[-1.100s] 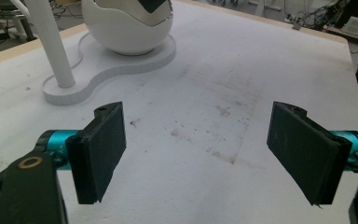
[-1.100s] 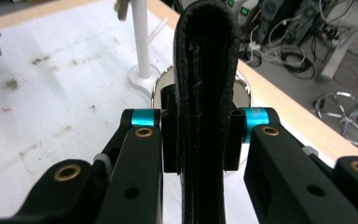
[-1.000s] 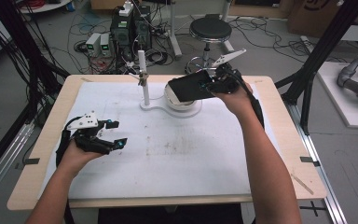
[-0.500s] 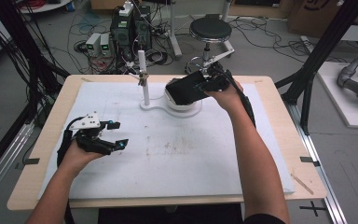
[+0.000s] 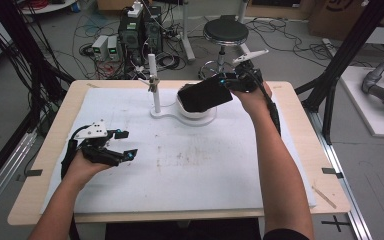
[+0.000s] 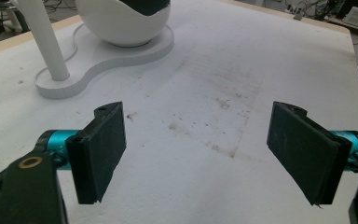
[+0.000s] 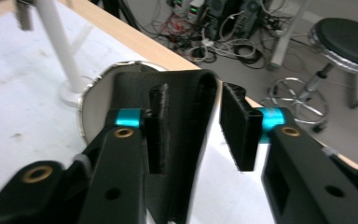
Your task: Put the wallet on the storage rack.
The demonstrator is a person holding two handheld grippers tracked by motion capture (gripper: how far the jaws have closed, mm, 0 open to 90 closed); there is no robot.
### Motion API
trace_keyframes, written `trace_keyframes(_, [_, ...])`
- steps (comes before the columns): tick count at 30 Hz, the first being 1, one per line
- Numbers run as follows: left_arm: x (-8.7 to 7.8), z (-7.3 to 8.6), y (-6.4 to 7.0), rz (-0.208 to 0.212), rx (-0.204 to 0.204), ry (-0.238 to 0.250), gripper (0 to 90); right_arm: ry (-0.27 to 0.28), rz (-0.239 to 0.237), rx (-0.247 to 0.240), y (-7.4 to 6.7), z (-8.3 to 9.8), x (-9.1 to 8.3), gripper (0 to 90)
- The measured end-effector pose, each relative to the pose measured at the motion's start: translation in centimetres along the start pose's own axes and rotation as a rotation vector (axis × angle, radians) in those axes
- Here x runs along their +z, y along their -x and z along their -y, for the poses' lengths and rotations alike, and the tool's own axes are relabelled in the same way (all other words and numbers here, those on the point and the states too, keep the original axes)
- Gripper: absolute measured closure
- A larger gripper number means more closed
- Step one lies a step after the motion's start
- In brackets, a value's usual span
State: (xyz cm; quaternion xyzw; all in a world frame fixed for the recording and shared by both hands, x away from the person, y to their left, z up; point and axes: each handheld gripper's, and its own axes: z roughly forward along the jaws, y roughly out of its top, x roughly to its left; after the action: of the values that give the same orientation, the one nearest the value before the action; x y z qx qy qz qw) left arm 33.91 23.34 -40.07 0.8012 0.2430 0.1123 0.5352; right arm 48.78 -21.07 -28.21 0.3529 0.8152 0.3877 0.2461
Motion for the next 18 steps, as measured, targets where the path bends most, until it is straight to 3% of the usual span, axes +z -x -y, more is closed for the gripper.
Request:
trace_keyframes(4, [0.0,0.1,-0.1,-0.002,-0.006,0.002,19.6,0.010,0.031,0.002,0.2,0.0,1.0,70.2])
trace_keyframes(13, [0.1,0.2,-0.3,-0.002,-0.010,-0.005,19.6,0.012,0.041,0.044,1.1,0.4,1.9,70.1])
trace_keyframes(18, [0.0,0.2,-0.2,-0.004,-0.006,-0.001,19.6,0.010,0.062,0.052,0.9,0.4,1.9,57.9])
